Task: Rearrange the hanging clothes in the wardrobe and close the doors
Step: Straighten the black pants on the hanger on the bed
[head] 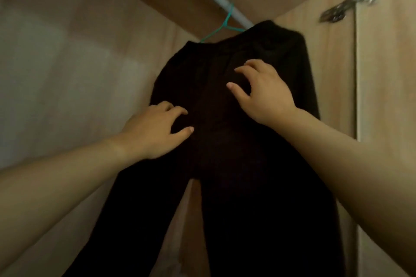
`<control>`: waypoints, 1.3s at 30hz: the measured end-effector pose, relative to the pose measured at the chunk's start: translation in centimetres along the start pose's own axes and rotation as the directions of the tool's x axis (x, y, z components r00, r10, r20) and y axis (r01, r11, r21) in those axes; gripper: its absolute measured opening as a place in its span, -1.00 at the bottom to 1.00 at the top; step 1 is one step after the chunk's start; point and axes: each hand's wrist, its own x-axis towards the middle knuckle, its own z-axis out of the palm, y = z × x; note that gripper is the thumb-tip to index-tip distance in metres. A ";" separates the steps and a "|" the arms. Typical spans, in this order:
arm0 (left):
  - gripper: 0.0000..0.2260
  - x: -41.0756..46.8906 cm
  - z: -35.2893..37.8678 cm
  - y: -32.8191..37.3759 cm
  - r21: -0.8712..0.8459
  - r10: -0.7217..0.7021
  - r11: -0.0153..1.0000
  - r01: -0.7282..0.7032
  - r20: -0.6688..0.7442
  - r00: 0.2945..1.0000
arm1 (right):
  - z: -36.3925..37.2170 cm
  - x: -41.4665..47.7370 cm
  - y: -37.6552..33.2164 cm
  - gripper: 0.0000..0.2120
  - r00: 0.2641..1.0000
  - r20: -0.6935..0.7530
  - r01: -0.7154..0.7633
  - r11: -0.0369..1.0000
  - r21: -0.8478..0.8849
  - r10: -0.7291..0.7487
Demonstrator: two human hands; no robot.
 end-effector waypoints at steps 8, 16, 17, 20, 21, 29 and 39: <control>-0.43 10.3 3.7 1.2 -0.236 -0.040 0.972 -0.012 -0.216 0.975 | -0.8 10.4 5.8 -0.50 0.993 -0.051 -0.111 0.969 -0.220 0.102; -0.31 12.2 8.4 -0.7 -0.325 -0.117 0.944 0.061 -0.156 0.981 | -0.5 14.9 8.3 -0.54 0.991 0.057 -0.107 0.960 -0.260 0.125; -0.24 12.1 8.7 -1.0 -0.342 -0.110 0.939 0.045 -0.175 0.978 | -0.5 15.1 8.5 -0.57 0.993 0.048 -0.093 0.963 -0.252 0.109; -0.04 11.5 9.3 -1.8 -0.388 -0.095 0.922 0.011 -0.199 0.975 | -0.2 15.4 8.8 -0.64 0.996 0.014 -0.086 0.977 -0.197 0.090; -0.03 11.3 9.4 -2.0 -0.402 -0.094 0.916 0.004 -0.203 0.975 | -0.1 15.4 8.8 -0.67 0.996 0.003 -0.087 0.982 -0.167 0.089; -0.18 10.6 9.3 -2.0 -0.461 -0.059 0.887 -0.032 -0.183 0.981 | 0.4 15.5 10.1 -0.80 0.989 -0.133 -0.072 0.997 -0.005 0.070; -0.19 12.7 8.7 -1.8 -0.315 -0.057 0.949 -0.008 -0.199 0.978 | -1.0 17.7 10.8 -0.76 0.956 -0.280 -0.134 0.977 -0.163 0.085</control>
